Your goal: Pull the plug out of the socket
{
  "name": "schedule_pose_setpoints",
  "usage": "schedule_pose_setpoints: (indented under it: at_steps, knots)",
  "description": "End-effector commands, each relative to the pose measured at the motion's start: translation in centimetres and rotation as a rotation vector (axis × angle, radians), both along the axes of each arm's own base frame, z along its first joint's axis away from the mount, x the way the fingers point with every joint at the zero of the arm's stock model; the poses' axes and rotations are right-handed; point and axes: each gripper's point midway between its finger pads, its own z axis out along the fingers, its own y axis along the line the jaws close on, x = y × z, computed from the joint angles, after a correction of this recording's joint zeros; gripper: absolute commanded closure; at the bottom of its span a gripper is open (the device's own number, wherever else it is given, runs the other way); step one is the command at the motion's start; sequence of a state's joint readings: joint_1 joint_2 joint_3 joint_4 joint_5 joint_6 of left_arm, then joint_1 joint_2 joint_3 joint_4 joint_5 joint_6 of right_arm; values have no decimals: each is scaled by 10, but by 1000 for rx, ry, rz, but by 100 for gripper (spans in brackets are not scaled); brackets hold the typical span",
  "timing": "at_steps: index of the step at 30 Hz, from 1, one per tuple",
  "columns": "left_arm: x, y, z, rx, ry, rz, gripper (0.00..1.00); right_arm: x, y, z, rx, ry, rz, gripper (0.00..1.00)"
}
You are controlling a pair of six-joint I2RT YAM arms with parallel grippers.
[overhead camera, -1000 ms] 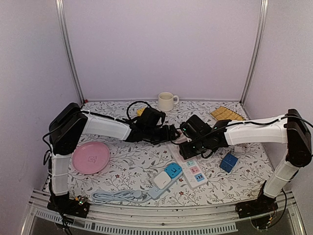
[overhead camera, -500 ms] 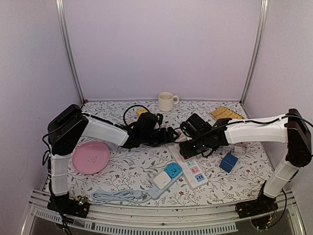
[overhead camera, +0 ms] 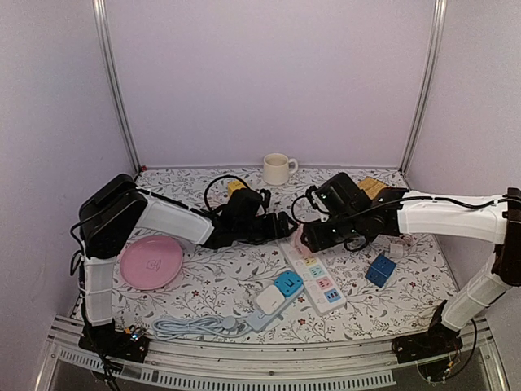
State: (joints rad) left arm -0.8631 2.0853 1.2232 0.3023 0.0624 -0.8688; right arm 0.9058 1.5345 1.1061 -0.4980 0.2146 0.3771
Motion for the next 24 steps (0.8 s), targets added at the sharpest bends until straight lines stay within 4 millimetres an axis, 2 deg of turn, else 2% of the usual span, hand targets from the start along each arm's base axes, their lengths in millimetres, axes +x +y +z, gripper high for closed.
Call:
schedule_pose_setpoints:
  at_steps: [1, 7, 12, 15, 18, 22, 24]
  knots:
    - [-30, 42, -69, 257, 149, -3, 16, 19, -16, 26, 99, -38, -47, 75]
    - [-17, 17, -16, 211, 56, -59, 16, 54, -49, 44, 286, -36, -91, 75]
    - [-12, 6, 22, 180, -4, -82, 16, 86, -67, 45, 393, -30, -114, 75]
    - [-16, 9, 33, 174, -17, -86, 16, 104, -78, 38, 429, -17, -133, 75]
    - [-23, 15, 53, 154, -40, -82, 16, 119, -87, 31, 478, -1, -144, 74]
    - [-31, 28, 63, 148, -57, -62, 16, 138, -93, 12, 505, 45, -167, 74]
    - [-35, 34, 62, 148, -52, -52, 16, 145, -94, 2, 521, 72, -174, 74]
